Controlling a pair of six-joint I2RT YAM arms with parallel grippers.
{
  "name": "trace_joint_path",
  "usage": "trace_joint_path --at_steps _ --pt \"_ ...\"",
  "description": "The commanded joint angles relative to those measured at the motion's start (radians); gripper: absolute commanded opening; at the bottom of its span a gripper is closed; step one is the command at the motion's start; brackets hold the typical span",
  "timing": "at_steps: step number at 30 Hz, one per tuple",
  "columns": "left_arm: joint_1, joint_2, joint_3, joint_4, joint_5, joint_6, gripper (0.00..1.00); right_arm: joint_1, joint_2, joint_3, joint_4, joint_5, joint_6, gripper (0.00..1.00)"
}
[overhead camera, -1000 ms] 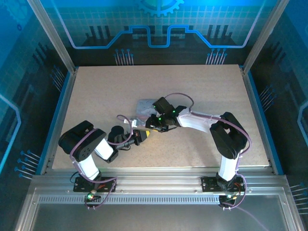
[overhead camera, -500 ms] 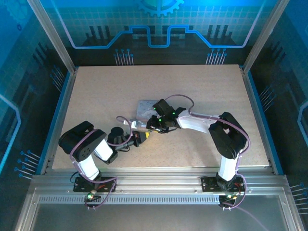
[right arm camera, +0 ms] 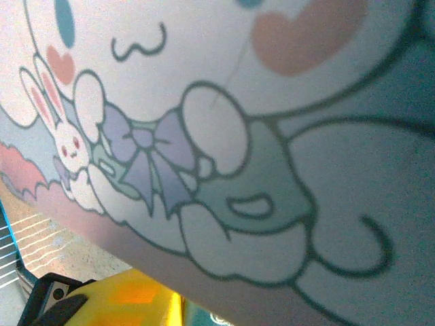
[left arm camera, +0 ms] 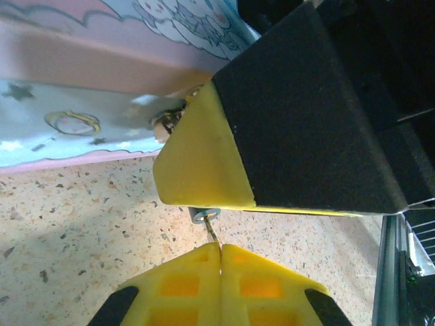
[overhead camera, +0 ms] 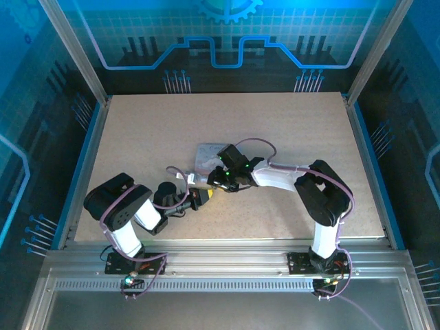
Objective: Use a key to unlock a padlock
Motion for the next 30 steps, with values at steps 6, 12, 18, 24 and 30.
trace_joint_path --at_steps 6,12,18,24,30 --pt "-0.033 -0.026 -0.022 0.061 -0.045 0.019 0.00 0.016 0.035 -0.036 0.026 -0.027 0.049 0.00" --pt "-0.043 -0.031 -0.010 0.061 -0.110 -0.002 0.00 0.031 0.039 -0.038 0.014 -0.013 0.055 0.00" --pt "-0.044 -0.024 0.016 0.056 -0.139 -0.058 0.00 0.044 0.053 -0.042 0.032 -0.018 0.064 0.00" --pt "-0.045 -0.036 0.048 0.014 -0.125 -0.154 0.00 0.061 0.050 -0.034 0.006 0.006 0.045 0.00" --pt "-0.043 -0.082 0.080 -0.115 -0.119 -0.135 0.00 0.064 0.042 -0.045 0.010 0.017 0.052 0.00"
